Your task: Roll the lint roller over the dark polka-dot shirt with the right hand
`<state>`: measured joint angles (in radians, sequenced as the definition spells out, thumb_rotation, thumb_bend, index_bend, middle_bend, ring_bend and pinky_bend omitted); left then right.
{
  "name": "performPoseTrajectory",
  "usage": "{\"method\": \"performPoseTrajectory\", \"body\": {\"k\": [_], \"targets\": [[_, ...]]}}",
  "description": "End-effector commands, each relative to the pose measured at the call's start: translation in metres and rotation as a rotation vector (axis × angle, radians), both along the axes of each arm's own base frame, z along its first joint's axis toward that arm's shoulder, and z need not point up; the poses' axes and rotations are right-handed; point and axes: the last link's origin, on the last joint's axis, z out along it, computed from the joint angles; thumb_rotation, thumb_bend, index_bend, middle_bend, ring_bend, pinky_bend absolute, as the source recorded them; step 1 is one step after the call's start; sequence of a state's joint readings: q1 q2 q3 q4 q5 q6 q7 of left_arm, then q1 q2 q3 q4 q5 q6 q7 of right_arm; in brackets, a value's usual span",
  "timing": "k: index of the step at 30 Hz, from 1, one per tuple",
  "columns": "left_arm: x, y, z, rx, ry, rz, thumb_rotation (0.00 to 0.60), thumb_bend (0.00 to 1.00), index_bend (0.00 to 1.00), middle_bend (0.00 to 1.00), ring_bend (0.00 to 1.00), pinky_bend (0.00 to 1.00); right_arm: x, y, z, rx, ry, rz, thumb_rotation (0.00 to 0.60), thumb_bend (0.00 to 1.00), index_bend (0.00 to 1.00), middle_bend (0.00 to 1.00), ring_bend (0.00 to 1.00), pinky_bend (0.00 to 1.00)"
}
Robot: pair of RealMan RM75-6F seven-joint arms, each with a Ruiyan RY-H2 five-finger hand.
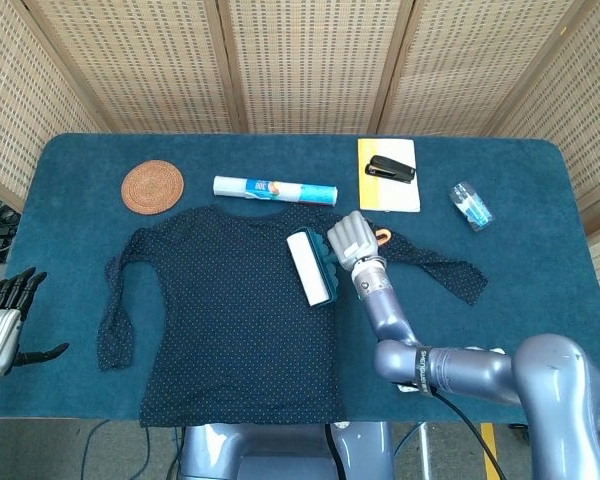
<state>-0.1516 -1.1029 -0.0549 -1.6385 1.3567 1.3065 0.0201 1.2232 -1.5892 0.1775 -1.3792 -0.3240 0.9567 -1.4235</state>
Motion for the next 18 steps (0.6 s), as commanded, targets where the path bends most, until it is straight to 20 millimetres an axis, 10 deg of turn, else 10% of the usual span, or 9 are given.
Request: {"method": "performPoseTrajectory", "body": {"k": [1, 18], "targets": [[-0.003, 0.003, -0.002, -0.002, 0.003, 0.013, 0.6, 0.0, 0.0, 0.0, 0.0, 0.0, 0.014, -0.007, -0.014, 0.016, 0.137, 0.063, 0.6, 0.87, 0.61, 0.97, 1.0, 1.0], [-0.004, 0.003, -0.002, -0.005, 0.002, 0.015, 0.6, 0.0, 0.0, 0.0, 0.0, 0.0, 0.036, 0.014, -0.042, 0.039, 0.247, 0.108, 0.6, 0.86, 0.61, 0.96, 1.0, 1.0]]}}
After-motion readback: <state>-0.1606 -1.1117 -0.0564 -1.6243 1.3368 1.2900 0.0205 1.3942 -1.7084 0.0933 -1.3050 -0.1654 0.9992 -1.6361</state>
